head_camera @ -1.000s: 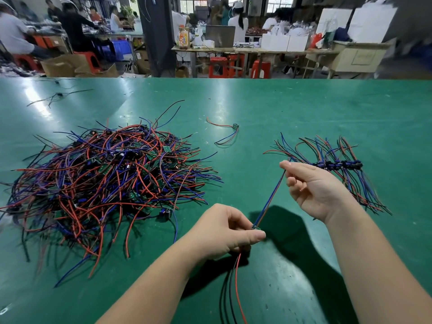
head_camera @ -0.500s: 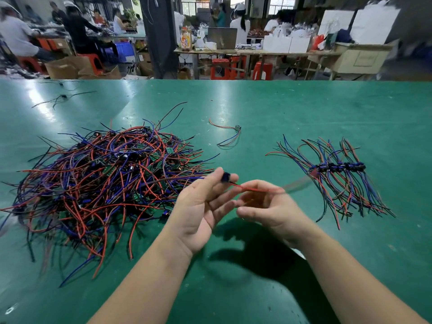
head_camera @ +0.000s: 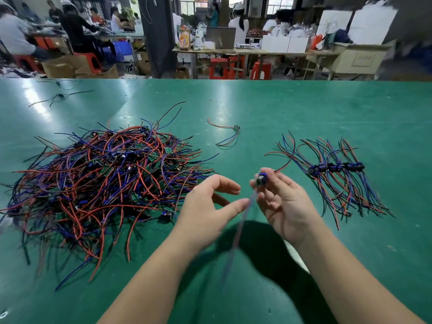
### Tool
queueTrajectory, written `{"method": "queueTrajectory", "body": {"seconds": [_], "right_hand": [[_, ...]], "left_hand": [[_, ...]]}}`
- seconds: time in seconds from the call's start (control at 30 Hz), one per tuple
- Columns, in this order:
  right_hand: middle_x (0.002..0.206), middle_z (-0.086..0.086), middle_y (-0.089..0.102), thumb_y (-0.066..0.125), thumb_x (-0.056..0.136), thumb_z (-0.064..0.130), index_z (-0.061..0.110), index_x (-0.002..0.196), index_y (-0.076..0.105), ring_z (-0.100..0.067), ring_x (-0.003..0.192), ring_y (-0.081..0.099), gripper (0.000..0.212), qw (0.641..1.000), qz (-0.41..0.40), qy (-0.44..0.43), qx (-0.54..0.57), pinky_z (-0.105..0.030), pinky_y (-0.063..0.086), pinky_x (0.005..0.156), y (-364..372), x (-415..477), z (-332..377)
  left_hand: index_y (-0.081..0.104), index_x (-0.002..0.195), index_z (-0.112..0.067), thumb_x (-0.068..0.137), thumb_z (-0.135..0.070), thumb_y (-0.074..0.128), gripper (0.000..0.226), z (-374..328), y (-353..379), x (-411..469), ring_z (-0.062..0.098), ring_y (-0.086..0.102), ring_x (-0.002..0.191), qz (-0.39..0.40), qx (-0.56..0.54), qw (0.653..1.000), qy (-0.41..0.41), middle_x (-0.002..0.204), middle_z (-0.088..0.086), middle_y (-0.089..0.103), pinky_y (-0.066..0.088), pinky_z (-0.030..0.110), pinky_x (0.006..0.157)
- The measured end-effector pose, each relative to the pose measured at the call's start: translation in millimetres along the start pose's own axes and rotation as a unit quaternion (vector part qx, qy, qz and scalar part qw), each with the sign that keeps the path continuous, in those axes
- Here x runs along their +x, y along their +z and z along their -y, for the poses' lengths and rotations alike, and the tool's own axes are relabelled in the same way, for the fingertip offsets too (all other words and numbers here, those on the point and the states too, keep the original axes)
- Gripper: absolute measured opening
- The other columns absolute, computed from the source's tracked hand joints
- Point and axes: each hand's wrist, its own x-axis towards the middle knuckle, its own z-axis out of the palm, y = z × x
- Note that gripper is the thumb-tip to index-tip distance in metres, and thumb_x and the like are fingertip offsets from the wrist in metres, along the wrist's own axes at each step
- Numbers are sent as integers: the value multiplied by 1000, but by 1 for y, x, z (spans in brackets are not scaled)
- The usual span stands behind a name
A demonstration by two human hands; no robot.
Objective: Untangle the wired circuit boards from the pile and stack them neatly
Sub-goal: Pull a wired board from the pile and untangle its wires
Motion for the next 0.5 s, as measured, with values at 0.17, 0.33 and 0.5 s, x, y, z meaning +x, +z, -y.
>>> {"method": "queueTrajectory", "body": {"seconds": [0.17,0.33,0.5], "right_hand": [[61,-3,66,68,65,17,11,78,71,-9,47,61,15,994,18,-43,-104,-14,44,38,-12,1,14],[61,-6,67,73,61,18,8,77,71,-8,45,57,19,972,78,-27,-218,-18,49,42,-14,-2,2],[66,-6,70,75,61,22,13,69,75,-10,54,61,12,949,84,-27,-303,-17,47,48,-16,-1,-4]], "left_hand": [[66,83,-13,92,-21,60,14,3,-5,6,8,61,52,15,-119,983,-142,74,6,71,51,20,49],[72,79,-9,71,-39,74,31,0,5,-1,15,67,60,94,-206,954,-198,73,7,73,54,22,55],[73,82,-2,67,-24,81,28,4,10,-4,13,65,60,113,-218,941,-232,74,13,72,55,23,56]]}}
